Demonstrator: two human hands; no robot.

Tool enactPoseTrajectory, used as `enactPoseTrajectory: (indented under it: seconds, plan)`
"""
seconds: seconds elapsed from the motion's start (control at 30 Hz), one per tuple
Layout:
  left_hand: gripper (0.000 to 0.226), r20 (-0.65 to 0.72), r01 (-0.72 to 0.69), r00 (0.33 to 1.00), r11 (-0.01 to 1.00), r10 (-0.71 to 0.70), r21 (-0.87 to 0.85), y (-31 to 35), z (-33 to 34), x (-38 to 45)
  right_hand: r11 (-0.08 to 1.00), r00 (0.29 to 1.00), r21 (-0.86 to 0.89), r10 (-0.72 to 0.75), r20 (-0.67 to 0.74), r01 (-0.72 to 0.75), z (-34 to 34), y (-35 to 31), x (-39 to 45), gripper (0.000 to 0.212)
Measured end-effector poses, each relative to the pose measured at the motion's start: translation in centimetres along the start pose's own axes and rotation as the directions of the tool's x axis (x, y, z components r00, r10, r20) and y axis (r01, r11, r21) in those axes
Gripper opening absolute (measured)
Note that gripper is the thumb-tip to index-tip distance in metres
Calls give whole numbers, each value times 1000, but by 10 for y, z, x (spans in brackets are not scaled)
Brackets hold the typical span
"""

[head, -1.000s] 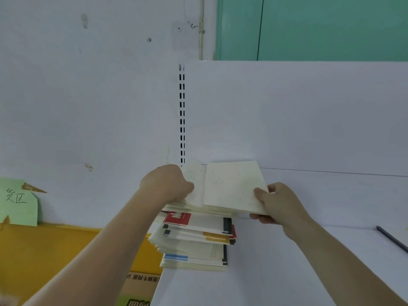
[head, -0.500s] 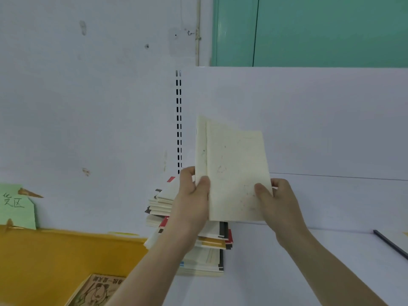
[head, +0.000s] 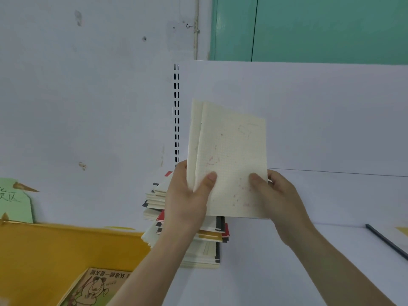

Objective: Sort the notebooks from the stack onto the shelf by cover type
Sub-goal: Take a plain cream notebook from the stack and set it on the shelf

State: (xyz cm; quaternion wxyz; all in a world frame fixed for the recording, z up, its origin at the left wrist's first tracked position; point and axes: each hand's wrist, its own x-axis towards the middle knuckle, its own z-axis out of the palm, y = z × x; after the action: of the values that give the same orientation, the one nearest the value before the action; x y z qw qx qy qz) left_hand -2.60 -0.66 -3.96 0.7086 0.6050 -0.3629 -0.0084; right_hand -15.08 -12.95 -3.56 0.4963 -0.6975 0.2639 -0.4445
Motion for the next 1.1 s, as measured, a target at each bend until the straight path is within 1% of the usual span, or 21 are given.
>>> enactPoseTrajectory:
  seconds: [0.1,0.27,0.37,0.43,0.5,0.57,0.63,0.73,0.8,0.87,0.93,0.97,1.03,1.1]
  plan:
    - [31,21,2,1000,999,-1,-46,1,11,-6,1000,1000,-28,-10,-16,9,-7,2,-3,18]
    - [20,134,3,991,997,6,-71,1,38,-19,997,987,-46,-66,-150,59,-29,9,-13,15]
    - [20,183,23,983,998,-10,-66,2,49,-25,996,976,-64,-76,-203,64,-42,12,-16,12]
    - [22,255,80,965,993,-56,-85,6,52,-31,995,974,-84,-72,-213,56,-48,15,-19,13]
    - [21,349,153,931,983,-107,-106,10,54,-35,993,972,-115,-64,-228,39,-53,19,-22,15]
    - [21,392,156,913,985,-115,-74,10,59,-38,990,967,-141,-53,-248,18,-60,23,-27,16]
    - [23,395,127,914,991,-98,-48,6,67,-40,988,963,-157,-34,-268,-9,-70,28,-34,16]
    - [26,396,132,911,991,-113,-20,-1,88,-47,965,967,-257,-18,-256,-50,-94,33,-43,21]
    - [25,407,172,901,985,-151,-15,-7,107,-55,938,976,-340,-6,-218,-70,-116,37,-50,28]
    - [25,424,218,885,976,-192,-13,-12,127,-64,911,980,-403,5,-200,-87,-141,41,-54,30]
    - [25,454,244,861,969,-227,22,-17,151,-74,889,980,-446,16,-200,-106,-167,49,-55,29]
    - [25,470,238,849,969,-240,66,-20,164,-78,875,979,-469,21,-203,-116,-179,53,-54,30]
    - [26,485,171,840,967,-244,190,-29,192,-86,852,978,-503,44,-202,-142,-203,67,-50,30]
    - [28,482,88,841,942,-245,325,-40,220,-92,823,981,-544,74,-179,-162,-229,84,-42,30]
